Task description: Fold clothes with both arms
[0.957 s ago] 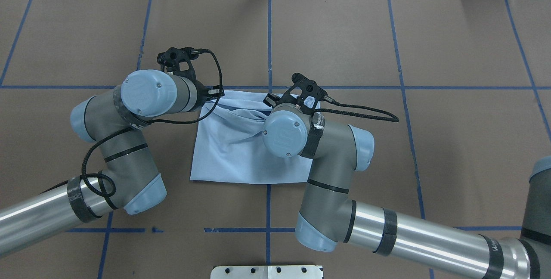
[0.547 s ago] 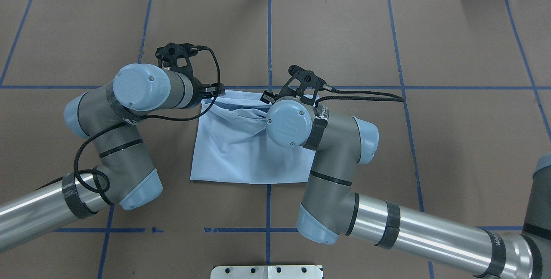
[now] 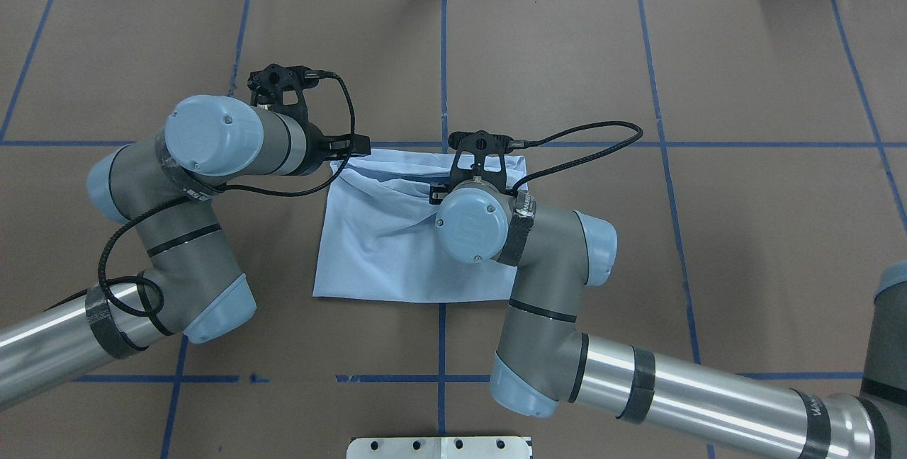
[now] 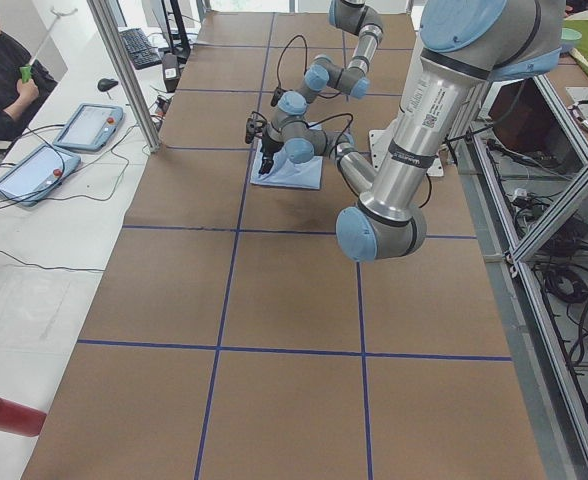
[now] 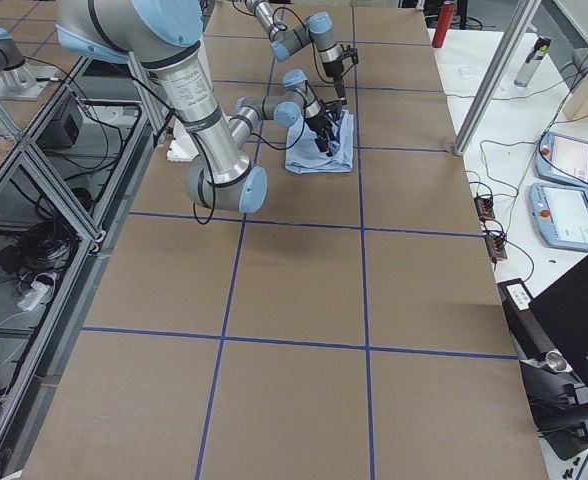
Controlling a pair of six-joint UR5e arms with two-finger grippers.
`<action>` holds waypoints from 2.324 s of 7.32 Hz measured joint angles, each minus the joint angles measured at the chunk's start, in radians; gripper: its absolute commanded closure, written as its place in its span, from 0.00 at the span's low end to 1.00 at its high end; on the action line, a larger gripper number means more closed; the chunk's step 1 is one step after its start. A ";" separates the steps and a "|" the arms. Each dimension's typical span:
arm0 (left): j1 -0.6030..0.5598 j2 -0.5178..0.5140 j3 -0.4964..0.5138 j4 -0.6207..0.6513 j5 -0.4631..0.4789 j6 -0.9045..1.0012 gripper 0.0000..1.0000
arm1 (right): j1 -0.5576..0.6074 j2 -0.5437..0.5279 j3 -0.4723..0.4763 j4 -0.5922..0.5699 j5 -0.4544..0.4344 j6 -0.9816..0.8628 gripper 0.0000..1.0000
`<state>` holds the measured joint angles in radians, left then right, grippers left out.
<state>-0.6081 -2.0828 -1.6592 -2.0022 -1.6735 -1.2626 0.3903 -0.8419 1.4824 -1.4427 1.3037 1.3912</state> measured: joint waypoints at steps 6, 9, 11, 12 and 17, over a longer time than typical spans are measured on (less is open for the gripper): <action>-0.001 0.003 -0.001 0.000 0.000 -0.002 0.00 | 0.220 0.016 -0.130 0.079 0.135 -0.203 0.00; 0.000 0.011 -0.001 -0.010 0.000 -0.001 0.00 | 0.170 0.024 -0.058 0.114 0.175 -0.068 0.40; 0.001 0.014 -0.001 -0.017 0.000 -0.001 0.00 | 0.114 0.022 -0.044 0.068 0.110 -0.027 0.53; 0.001 0.015 -0.001 -0.019 0.000 -0.003 0.00 | 0.089 0.020 -0.043 0.043 0.074 -0.022 0.51; 0.001 0.016 -0.001 -0.021 0.000 -0.007 0.00 | 0.048 0.024 -0.041 0.008 0.017 -0.038 0.50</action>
<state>-0.6074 -2.0663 -1.6598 -2.0233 -1.6736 -1.2696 0.4381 -0.8178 1.4410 -1.4351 1.3204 1.3531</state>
